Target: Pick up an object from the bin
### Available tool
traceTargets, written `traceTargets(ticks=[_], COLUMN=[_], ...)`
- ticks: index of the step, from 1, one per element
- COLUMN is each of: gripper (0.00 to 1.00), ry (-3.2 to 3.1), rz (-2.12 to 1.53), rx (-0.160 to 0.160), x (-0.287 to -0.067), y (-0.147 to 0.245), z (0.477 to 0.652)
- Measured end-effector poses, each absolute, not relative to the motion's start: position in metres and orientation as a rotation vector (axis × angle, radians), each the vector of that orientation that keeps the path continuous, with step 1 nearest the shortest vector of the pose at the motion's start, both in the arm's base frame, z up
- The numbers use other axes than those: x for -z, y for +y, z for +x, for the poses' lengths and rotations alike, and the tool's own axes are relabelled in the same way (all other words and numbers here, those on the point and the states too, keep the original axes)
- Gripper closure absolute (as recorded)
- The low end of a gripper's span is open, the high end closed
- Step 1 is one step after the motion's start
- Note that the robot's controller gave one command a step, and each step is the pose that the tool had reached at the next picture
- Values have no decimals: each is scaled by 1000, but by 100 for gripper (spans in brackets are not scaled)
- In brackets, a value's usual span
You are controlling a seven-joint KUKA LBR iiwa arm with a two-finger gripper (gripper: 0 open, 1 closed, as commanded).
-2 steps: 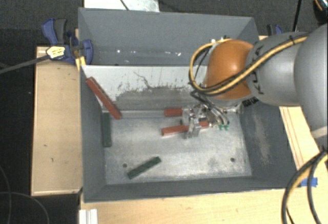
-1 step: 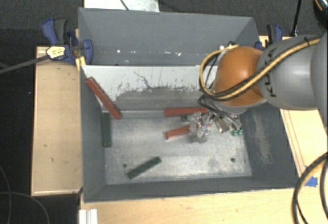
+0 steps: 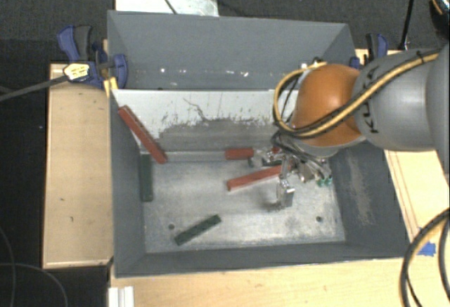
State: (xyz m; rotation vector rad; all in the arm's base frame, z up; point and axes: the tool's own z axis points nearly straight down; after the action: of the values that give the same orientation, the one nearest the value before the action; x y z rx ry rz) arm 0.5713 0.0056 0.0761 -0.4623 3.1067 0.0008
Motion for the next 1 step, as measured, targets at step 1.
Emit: traceTargets(ticks=[1], gripper=[0], ry=[3085], rz=[-562], rx=[0], x=[-71], y=[17], z=[580])
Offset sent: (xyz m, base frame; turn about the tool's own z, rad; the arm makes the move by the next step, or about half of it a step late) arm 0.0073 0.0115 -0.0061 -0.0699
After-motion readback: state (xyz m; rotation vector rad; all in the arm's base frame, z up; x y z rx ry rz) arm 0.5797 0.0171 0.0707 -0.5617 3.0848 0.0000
